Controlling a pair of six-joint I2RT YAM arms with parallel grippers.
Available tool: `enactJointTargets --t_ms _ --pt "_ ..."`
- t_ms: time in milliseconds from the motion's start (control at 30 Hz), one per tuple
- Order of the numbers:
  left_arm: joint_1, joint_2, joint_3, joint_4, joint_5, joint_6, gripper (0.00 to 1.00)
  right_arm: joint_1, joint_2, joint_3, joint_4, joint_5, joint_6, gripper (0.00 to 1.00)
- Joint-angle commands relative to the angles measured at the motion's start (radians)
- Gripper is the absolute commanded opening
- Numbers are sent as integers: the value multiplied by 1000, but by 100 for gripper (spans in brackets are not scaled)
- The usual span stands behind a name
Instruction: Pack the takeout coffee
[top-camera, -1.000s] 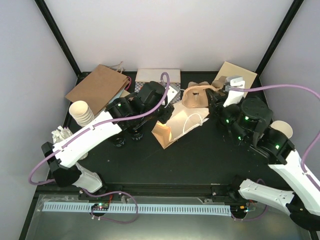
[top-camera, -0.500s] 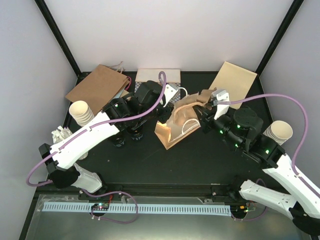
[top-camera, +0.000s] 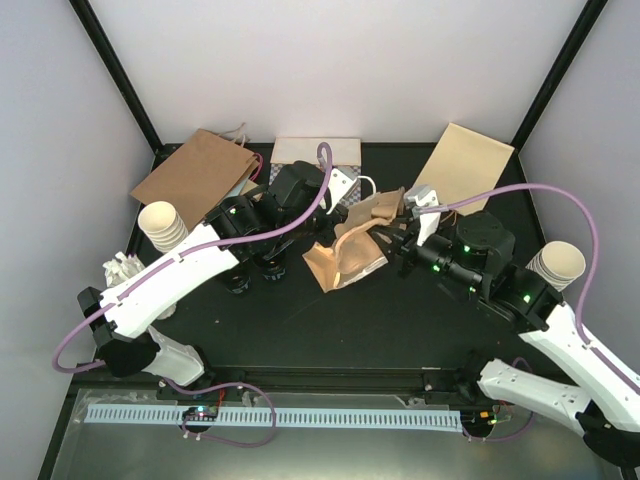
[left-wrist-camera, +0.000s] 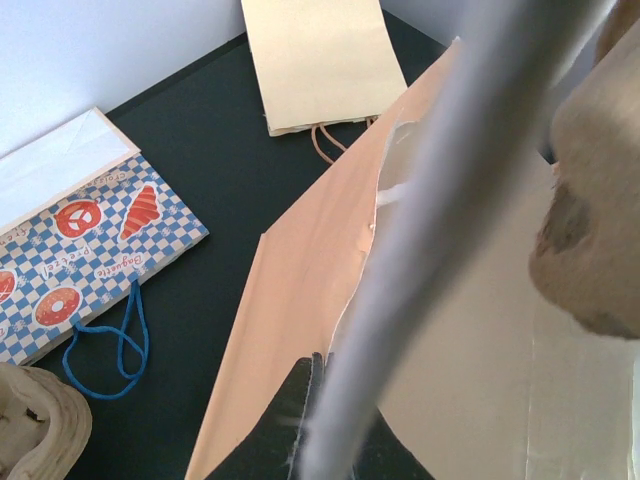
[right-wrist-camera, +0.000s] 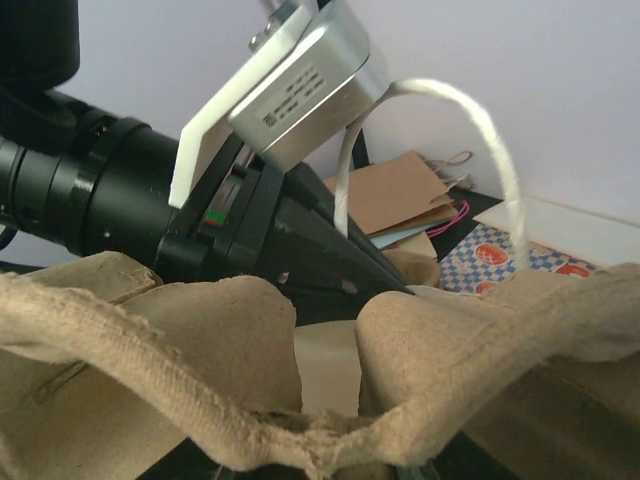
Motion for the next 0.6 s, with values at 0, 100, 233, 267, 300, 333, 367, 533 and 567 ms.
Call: enactJointTargets --t_ms 0,100,233,267,300,333,367,533,567 --pt "-4 -30 17 32 17 -10 3 -1 17 11 -13 -68 18 25" --pt "-4 -36 13 33 16 -9 3 -2 30 8 -31 -90 24 25" --pt "-4 -39 7 31 18 -2 3 -1 57 15 -72 -122 28 25" --pt "-3 -40 6 30 19 -1 3 -2 67 22 -95 -119 27 25" --pt "-4 -41 4 29 18 1 3 -1 77 29 -117 -115 24 25" --pt "-4 -42 0 28 21 3 3 -3 84 36 -135 -110 23 25" --pt "-4 -44 -2 30 23 6 3 -2 87 38 -149 -101 18 25" --pt "-4 -52 -26 37 55 14 2 -4 110 66 -203 -24 15 26" --pt "-4 -52 -27 36 62 17 2 -5 117 75 -212 -21 19 26"
